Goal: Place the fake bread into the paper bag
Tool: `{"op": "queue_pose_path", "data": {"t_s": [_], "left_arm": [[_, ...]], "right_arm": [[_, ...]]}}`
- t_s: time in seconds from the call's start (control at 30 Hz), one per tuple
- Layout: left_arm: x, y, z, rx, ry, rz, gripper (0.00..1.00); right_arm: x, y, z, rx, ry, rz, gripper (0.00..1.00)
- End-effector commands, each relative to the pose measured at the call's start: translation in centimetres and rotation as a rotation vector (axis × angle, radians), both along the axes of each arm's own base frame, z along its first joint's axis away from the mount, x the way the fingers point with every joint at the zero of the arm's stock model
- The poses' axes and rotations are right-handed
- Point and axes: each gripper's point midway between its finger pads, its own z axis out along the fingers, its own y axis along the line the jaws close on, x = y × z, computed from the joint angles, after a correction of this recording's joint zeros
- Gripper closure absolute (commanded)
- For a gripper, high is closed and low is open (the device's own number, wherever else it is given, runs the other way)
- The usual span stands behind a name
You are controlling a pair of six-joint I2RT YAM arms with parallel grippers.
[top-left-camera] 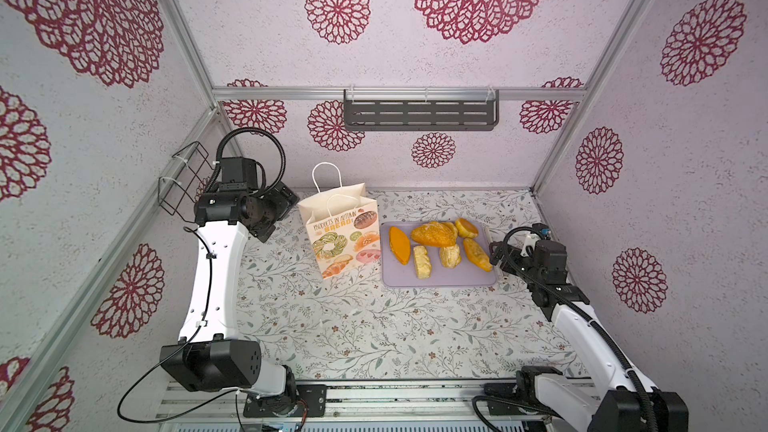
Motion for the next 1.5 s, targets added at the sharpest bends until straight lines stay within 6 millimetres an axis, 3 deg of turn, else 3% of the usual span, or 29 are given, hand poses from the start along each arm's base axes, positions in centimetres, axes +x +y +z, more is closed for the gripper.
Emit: {"op": "queue_pose_path", "data": {"t_s": [0.0,0.47,0.63,0.97,1.37,1.47], "left_arm": [[0.8,-1.2,0.5,0.012,-0.015,-0.057,0.03],[4.6,-2.9,-2.8,0.156,0.123,-0.172,0.02],[5.3,-3.9,-3.6,0.174,0.130,-0.199,0.22],[5.2,-4.8,-5.6,0.225,0.180,-0.231,0.38],[5.1,-3.9,-6.2,0.284,0.201,-0.220,0.87],[5.3,-3.9,-6.0,0.298,0.187,-0.236,0.95]], "right_arm": [[0.3,0.0,1.3,-0.013,-0.039,0.001,0.01],[0.1,-0.1,0.5,-0.015,-0.021,-0.004,0.01],[0.0,-0.2,0.5,-0.018,-0.022,-0.008,0.01],[0.0,-0.2,0.2,-0.020,-0.014,-0.011,0.01],[0.0,-0.2,0.4,-0.021,-0.020,-0.011,0.01],[0.0,-0.2,0.4,-0.019,-0.019,-0.012,0.01]]}}
